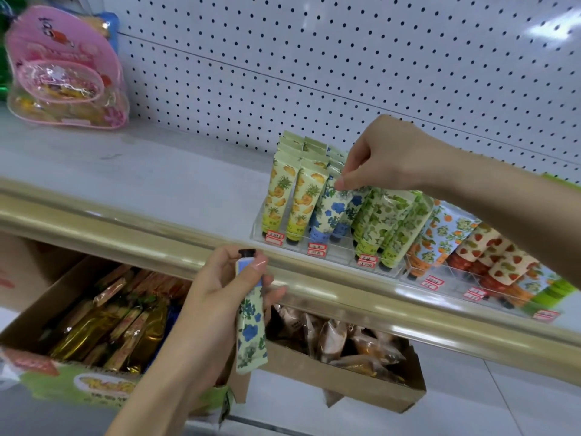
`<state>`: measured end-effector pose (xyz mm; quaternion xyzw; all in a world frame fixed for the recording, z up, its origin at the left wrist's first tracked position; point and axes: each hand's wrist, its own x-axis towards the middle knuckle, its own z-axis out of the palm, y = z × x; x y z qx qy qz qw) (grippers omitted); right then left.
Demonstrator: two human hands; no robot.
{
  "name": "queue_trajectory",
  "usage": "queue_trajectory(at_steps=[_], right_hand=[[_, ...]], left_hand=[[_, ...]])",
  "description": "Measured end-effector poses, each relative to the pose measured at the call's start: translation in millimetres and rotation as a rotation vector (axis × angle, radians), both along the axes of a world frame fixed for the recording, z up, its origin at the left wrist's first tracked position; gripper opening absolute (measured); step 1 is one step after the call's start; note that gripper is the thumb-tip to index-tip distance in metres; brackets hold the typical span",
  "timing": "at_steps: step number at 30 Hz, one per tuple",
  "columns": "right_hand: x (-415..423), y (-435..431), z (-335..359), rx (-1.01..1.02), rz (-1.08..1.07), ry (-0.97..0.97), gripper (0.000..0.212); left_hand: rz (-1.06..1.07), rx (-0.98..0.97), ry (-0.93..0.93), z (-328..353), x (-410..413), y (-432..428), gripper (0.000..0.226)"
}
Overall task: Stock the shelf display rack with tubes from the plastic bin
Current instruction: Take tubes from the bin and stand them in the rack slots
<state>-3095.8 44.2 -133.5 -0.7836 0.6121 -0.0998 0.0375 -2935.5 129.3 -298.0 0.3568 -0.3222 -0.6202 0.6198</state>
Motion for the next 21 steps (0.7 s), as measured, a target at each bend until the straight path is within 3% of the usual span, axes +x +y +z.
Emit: queue_trajectory(at_steps=[2, 7, 13, 17, 21], right_hand=[[0.2, 0.0, 0.6, 0.003, -0.004, 0.015, 0.016], [-2.0, -0.8, -1.8, 0.008, -0.007, 0.043, 0.019], [-4.3, 0.7, -4.8, -0.011, -0.016, 0.027, 0.023], [-5.6, 1.5, -5.4, -0.011, -0.014, 0.017, 0.023], [-7.1, 3.4, -5.1, -0.018, 0.010, 0.000, 0.021]], left_hand=[[0.002, -0.022, -0.037, 1.1, 1.3, 1.2, 0.037], [0.032, -0.078, -0.197, 2.9, 4.0, 3.5, 0.030], [0.029, -0.099, -0.186, 5.1, 3.5, 4.7, 0.027], [0.045, -0.152, -0.189, 3.0, 3.6, 2.2, 0.067], [0.056, -0.132, -0.102, -0.9, 2.9, -2.0, 0.066]])
